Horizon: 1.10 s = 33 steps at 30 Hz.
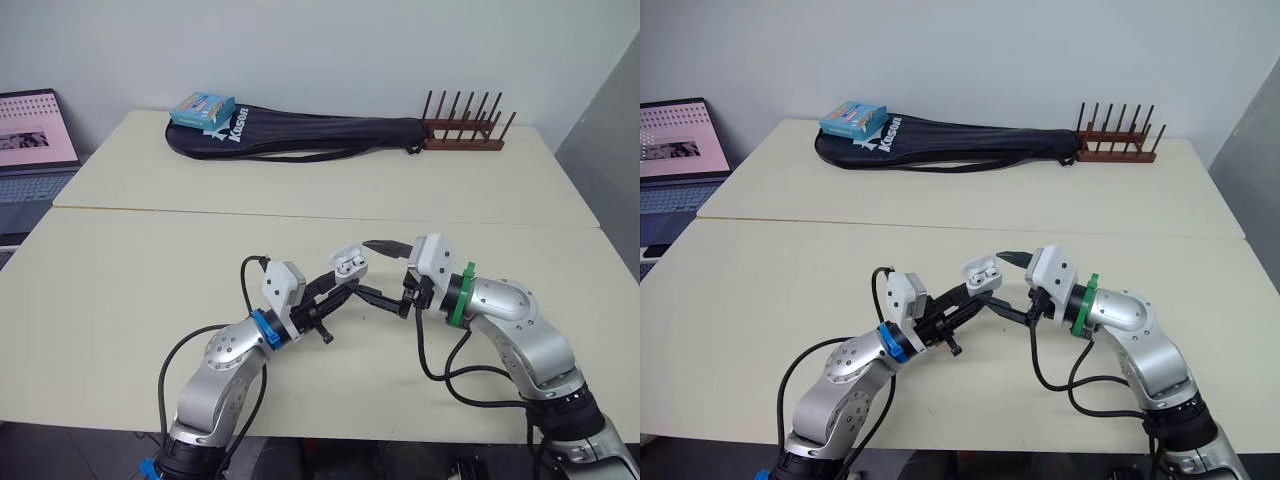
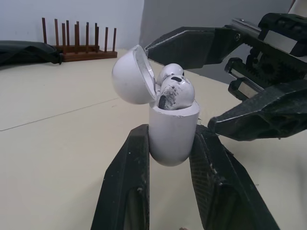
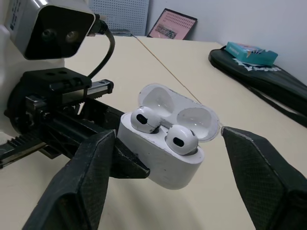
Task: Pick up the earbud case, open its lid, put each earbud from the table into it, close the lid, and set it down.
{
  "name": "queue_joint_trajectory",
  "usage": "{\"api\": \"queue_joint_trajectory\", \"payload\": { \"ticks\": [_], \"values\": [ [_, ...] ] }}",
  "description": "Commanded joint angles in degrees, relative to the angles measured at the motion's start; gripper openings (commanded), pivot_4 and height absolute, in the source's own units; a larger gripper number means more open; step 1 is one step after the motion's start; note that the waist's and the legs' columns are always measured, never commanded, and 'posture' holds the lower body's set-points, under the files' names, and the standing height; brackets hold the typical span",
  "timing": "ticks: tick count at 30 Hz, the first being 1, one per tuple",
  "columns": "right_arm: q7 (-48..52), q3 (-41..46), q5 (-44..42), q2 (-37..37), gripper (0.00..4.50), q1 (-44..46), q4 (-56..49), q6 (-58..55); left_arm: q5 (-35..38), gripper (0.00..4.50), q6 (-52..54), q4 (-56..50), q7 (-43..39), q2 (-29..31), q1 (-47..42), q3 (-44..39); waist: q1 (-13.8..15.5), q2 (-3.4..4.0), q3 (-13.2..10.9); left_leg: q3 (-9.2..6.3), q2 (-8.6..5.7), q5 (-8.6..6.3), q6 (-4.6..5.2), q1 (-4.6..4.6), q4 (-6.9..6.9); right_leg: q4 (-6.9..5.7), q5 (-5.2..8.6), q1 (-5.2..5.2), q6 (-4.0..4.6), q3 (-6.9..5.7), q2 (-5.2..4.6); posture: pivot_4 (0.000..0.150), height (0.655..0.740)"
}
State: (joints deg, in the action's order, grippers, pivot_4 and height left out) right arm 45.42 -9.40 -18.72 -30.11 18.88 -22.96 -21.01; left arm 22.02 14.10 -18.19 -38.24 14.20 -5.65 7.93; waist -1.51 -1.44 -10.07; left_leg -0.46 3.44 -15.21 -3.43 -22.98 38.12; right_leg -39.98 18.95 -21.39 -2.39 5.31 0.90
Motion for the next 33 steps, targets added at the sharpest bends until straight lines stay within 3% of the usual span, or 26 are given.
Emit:
{"api": "queue_joint_trajectory", "payload": {
  "ticks": [1,9,18,21,29,33],
  "values": [
    [1.83,7.56,-4.88,-5.21,3.54,-1.33,-5.52,-4.56,1.13,0.79,-1.59,-2.06,-1.32,0.2,-1.1,0.04,0.02,-0.01,0.0,0.0,0.0,0.0,0.0,0.0,0.01,0.01,0.0,0.01,0.0,0.0,0.0,0.15,0.7087],
    [8.42,16.17,-10.53,-19.04,3.54,-0.8,-4.58,-11.0,6.64,0.79,3.23,2.27,-14.66,3.97,-6.17,3.92,-0.45,-0.01,-0.02,0.09,0.01,0.0,0.01,0.06,-0.01,0.0,0.0,0.02,0.0,0.06,0.05,0.15,0.7087],
    [17.3,7.95,-11.14,-23.49,3.54,8.43,-0.41,-15.45,7.6,0.79,6.2,7.56,-26.18,5.87,-12.95,8.57,-0.32,0.0,-0.03,0.18,0.02,0.0,0.01,0.04,-0.01,0.04,0.0,-0.02,0.0,0.13,0.06,0.15,0.7087],
    [19.17,6.91,-12.68,-23.43,2.94,9.72,-1.04,-17.58,6.59,0.79,5.11,9.71,-27.3,5.2,-14.34,8.93,-0.25,-0.01,-0.03,0.17,0.02,0.0,0.01,0.01,-0.01,0.06,0.0,-0.03,0.0,0.12,0.05,0.15,0.7087],
    [21.5,7.36,-17.07,-24.54,0.07,8.61,-4.13,-21.83,5.66,0.79,4.0,11.14,-27.92,4.71,-14.41,8.81,-0.22,-0.01,-0.04,0.18,0.03,-0.01,0.01,0.01,-0.01,0.06,0.0,-0.04,0.0,0.13,0.04,0.15,0.7087],
    [22.36,7.08,-18.0,-26.13,0.0,6.26,-6.25,-22.77,5.62,0.79,3.93,11.2,-27.53,4.5,-14.35,8.51,-0.18,-0.01,-0.04,0.16,0.03,-0.01,0.01,0.0,0.0,0.07,0.0,-0.03,0.0,0.11,0.04,0.15,0.7087]
  ]
}}
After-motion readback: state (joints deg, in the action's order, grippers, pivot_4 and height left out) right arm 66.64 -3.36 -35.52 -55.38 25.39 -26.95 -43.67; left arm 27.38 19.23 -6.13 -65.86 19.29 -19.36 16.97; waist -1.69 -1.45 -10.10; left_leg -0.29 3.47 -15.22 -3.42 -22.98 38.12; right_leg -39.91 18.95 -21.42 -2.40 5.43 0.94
